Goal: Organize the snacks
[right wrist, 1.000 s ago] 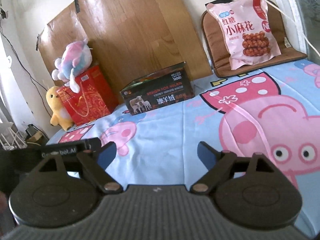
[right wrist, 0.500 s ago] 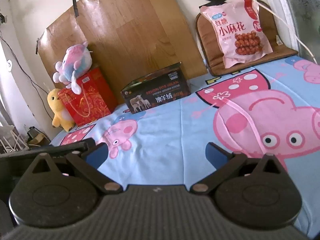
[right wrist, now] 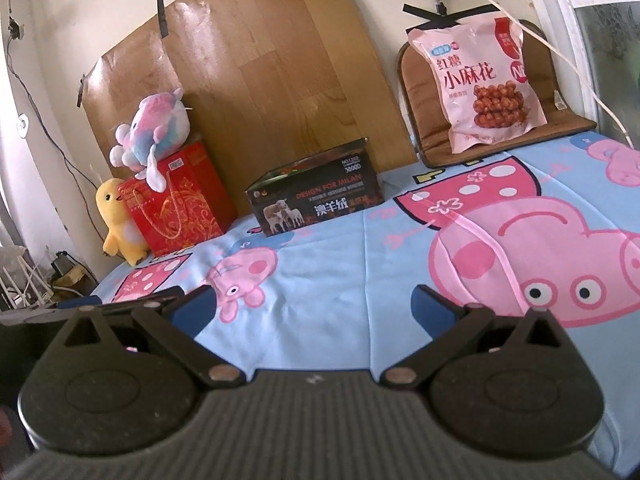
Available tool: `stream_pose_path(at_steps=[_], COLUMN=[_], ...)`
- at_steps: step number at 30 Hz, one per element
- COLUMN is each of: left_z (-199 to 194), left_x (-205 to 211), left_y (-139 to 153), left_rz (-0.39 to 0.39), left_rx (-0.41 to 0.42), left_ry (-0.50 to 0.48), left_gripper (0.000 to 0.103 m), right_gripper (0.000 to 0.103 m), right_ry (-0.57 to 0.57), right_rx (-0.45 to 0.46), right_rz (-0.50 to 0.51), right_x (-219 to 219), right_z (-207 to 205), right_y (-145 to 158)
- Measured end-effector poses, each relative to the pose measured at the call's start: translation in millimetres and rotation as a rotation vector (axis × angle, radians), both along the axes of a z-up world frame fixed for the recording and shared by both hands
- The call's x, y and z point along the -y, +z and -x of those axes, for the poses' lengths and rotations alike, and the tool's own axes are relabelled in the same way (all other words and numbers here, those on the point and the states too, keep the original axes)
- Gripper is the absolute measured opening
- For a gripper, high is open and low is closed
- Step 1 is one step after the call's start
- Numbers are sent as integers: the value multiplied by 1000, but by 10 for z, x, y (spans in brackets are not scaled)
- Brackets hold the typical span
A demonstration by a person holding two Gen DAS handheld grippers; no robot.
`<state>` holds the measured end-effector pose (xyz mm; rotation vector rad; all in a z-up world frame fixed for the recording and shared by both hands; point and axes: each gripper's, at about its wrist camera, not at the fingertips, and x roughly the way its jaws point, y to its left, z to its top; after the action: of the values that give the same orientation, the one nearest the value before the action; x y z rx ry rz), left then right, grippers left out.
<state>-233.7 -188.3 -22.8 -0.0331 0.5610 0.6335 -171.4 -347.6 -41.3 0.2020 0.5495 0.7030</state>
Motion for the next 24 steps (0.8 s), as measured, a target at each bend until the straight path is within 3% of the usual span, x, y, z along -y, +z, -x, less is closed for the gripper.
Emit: stream_pose_path(at_steps=[24], left_z=[-56], left_x=[-30], left_y=[-122], left_rz=[59], left_rx=[-82], left_ry=[-6], left_gripper=[103], right_gripper=[103], right_ry=[-8], right_rx=[-32], right_rz=[5], right_x=[-26], right_z=[-8], right_y=[-48])
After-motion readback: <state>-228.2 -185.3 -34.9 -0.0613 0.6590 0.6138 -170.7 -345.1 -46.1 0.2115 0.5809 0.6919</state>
